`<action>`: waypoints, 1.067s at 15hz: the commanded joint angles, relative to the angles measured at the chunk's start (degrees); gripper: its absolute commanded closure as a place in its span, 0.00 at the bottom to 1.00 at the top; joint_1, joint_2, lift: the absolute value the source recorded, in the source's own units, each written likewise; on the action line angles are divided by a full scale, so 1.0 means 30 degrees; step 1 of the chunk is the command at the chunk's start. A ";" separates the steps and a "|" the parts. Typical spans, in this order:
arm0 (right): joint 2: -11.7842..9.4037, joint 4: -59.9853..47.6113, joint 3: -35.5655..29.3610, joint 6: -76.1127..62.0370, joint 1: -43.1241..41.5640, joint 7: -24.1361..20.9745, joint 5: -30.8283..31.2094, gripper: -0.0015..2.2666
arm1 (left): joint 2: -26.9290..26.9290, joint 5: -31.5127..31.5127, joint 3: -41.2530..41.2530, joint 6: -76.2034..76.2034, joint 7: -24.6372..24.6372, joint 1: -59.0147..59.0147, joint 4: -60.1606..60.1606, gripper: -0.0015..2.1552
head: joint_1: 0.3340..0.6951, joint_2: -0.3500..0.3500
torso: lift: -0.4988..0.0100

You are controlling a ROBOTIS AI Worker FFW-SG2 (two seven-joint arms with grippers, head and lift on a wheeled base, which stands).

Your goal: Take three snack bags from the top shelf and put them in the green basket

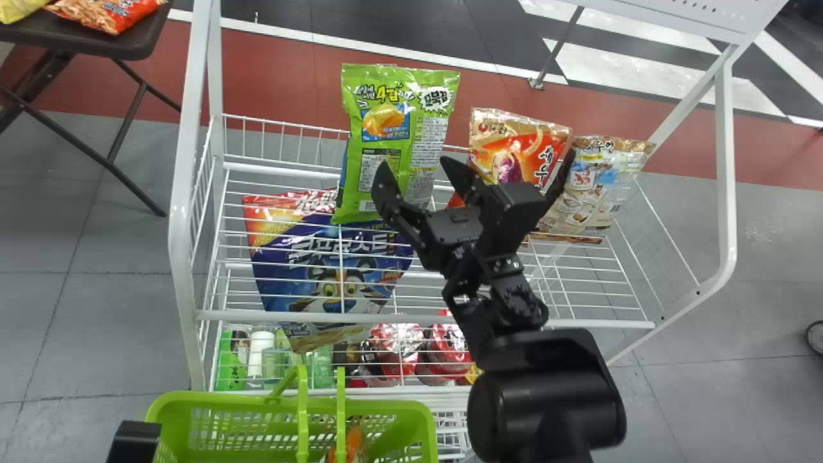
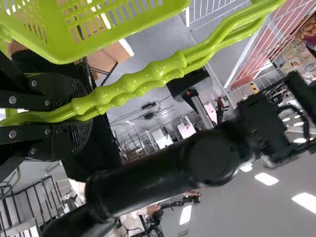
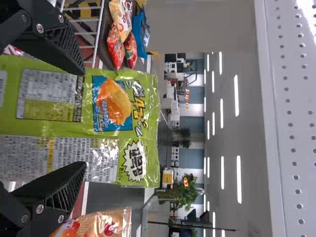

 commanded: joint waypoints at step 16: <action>-0.0194 0.1435 -0.0293 0.3442 -0.2108 0.2527 -0.0662 0.96 | 0.0028 0.0118 0.0267 0.0012 0.0030 -0.0559 0.0417 0.49 | 1.00 0.01 | 0.92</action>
